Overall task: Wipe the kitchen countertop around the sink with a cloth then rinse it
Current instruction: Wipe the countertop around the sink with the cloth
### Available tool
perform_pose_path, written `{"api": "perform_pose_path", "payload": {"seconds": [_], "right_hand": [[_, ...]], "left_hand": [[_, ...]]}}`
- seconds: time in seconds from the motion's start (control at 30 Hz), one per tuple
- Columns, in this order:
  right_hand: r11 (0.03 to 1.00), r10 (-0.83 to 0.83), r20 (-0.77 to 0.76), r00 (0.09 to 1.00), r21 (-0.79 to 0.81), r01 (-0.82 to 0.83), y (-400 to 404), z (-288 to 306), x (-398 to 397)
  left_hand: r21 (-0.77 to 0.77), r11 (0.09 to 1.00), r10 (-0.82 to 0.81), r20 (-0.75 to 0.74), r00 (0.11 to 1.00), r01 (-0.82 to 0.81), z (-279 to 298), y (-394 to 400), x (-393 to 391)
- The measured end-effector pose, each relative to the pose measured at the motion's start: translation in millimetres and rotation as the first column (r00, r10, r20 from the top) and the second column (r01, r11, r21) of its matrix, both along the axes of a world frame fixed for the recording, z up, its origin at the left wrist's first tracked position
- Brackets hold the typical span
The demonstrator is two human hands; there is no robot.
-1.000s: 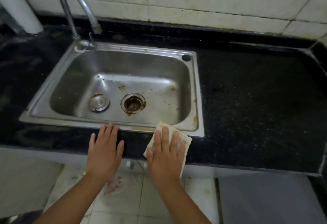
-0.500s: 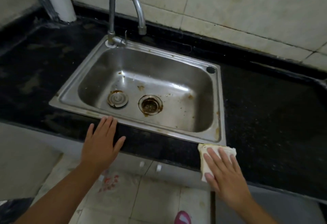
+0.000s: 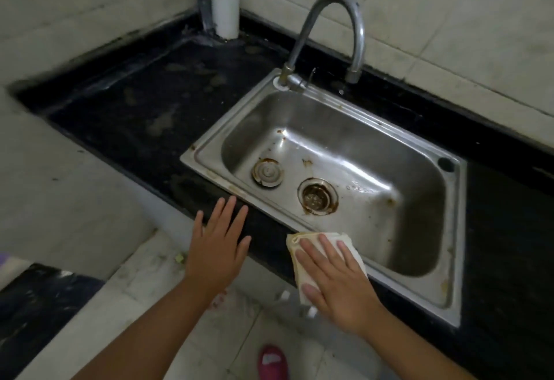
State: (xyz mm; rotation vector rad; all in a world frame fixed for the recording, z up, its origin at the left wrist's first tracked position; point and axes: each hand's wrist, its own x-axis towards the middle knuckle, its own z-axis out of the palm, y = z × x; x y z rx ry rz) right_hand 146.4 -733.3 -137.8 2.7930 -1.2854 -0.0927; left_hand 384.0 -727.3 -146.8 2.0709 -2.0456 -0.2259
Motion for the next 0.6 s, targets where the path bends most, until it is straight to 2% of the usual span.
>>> {"api": "perform_pose_path", "payload": {"seconds": [0.13, 0.27, 0.43, 0.6], "right_hand": [[0.997, 0.064, 0.049, 0.997, 0.031, -0.065, -22, -1, 49], [0.991, 0.117, 0.096, 0.988, 0.048, -0.122, -44, -7, 102], [0.986, 0.163, 0.144, 0.976, 0.021, -0.168, -64, -11, 147], [0.975, 0.212, 0.116, 0.970, 0.042, -0.218, -53, -15, 112]], "left_hand": [[-0.006, 0.975, 0.222, -0.038, 0.974, -0.223, -13, 30, 21], [0.018, 0.943, 0.333, -0.038, 0.942, -0.333, -16, 40, 32], [0.025, 0.941, 0.339, -0.004, 0.941, -0.338, -12, 29, 31], [0.089, 0.936, 0.341, -0.008, 0.940, -0.339, -7, 28, 31]]}}
